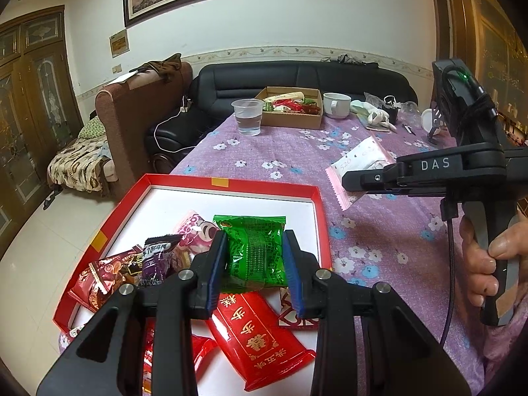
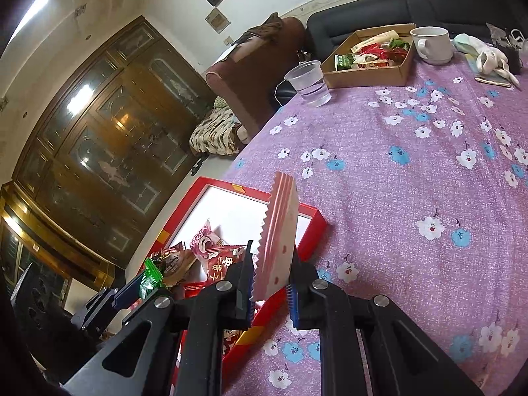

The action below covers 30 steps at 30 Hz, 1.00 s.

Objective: Organize snacks
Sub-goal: 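Carry the green and pink-white packs over the white tray with both tools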

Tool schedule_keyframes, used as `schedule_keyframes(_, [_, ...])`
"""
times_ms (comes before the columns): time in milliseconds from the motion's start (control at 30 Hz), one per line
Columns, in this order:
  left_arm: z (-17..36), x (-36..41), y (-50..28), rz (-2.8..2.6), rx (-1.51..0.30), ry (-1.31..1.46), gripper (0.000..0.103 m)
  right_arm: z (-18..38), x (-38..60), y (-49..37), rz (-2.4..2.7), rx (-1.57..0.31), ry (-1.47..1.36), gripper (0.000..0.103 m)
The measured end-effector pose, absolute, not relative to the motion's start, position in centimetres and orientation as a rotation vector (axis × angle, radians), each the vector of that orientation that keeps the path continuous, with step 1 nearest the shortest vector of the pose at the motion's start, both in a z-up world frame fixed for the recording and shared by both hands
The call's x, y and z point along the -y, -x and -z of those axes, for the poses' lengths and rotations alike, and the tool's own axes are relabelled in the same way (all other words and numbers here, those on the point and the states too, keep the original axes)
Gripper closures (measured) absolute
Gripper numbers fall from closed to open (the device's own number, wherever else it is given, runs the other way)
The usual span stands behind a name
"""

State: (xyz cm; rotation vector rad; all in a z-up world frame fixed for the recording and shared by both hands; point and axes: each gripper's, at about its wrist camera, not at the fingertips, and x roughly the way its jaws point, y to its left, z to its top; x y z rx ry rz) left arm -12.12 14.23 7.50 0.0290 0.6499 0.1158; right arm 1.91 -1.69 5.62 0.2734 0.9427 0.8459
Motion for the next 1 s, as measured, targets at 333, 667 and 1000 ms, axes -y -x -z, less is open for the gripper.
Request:
schedule_keyframes(333, [-7.5,-14.9,12.2,-0.134,-0.656,-0.021,0.072,-5.6,1.6,-1.9,-0.849,-0.943,-0.274,0.088])
schedule_keyframes(667, [-7.2,-15.5,12.1,-0.150,-0.665,-0.015,0.072,-5.6,0.9,-1.5,-0.868,-0.941,-0.260,0.088])
schedule_keyframes(1000, [-6.9,-15.9,12.0,-0.161,-0.670,-0.011,0.072,-5.4,-0.9,-0.3,-0.911,-0.937,-0.221,0.086])
